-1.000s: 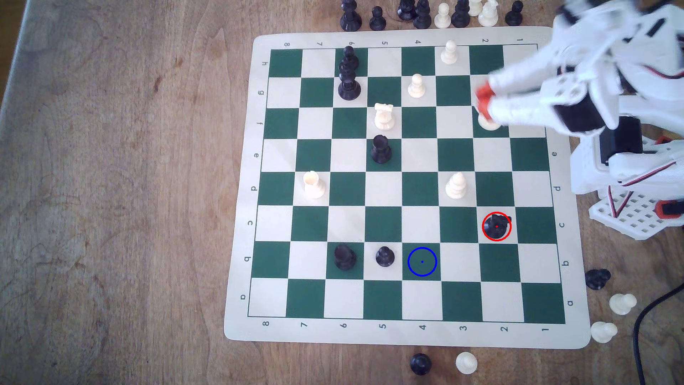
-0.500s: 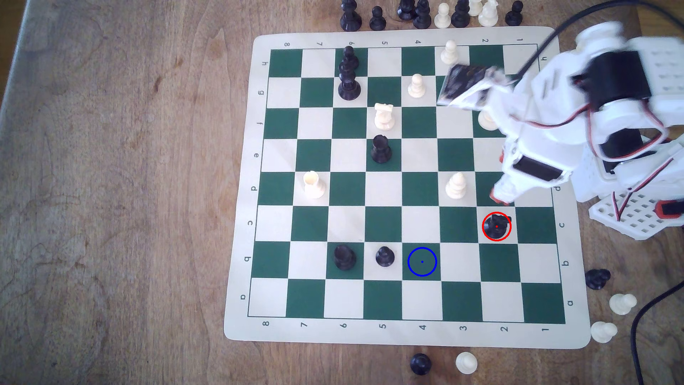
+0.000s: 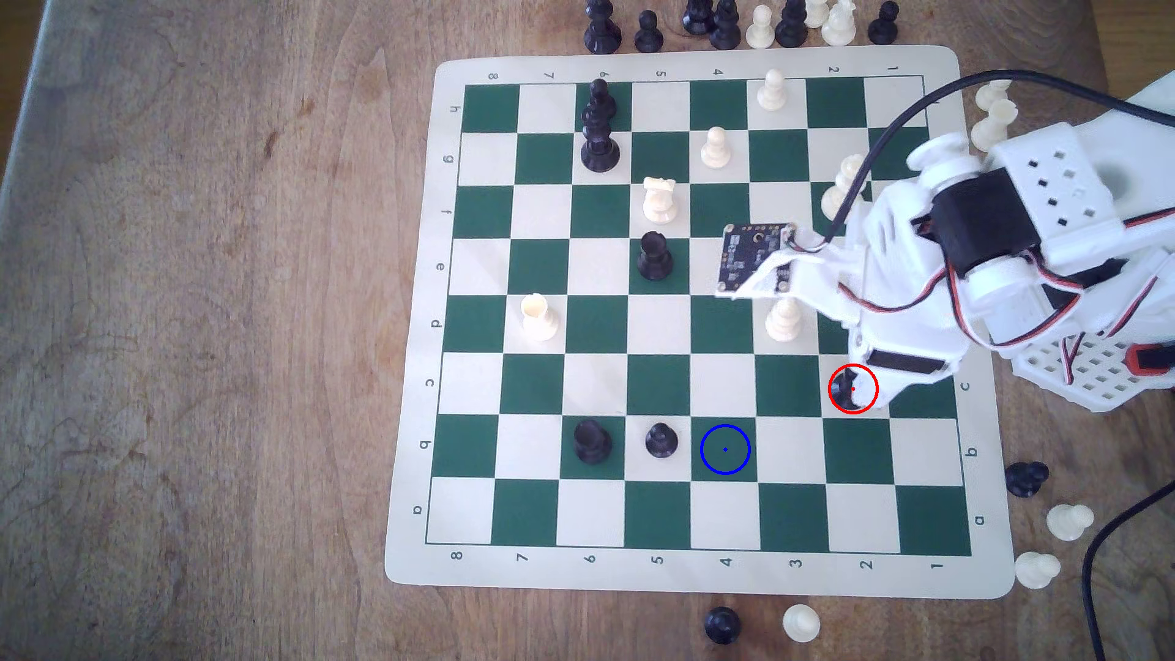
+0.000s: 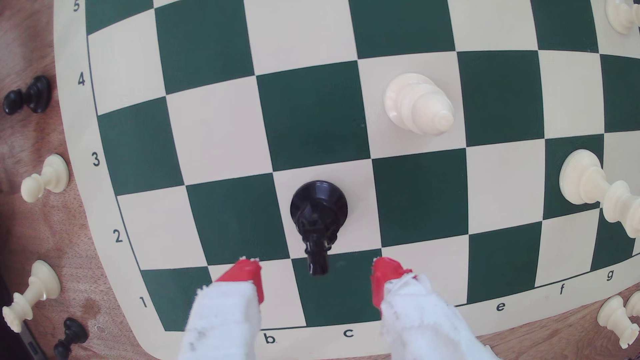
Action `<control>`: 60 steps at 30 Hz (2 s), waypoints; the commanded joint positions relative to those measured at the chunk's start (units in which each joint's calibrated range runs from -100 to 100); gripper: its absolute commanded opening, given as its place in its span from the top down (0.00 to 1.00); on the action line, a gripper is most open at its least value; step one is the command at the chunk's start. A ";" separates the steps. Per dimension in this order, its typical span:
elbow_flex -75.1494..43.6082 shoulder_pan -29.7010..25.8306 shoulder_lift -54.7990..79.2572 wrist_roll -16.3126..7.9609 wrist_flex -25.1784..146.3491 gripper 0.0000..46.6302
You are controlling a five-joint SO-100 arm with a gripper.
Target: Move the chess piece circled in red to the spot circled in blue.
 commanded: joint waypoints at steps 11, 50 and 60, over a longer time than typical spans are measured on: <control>3.02 -1.81 5.34 0.05 -6.76 0.70; -19.46 -5.10 4.16 2.64 11.92 0.99; -39.77 -7.68 24.87 1.03 1.60 0.99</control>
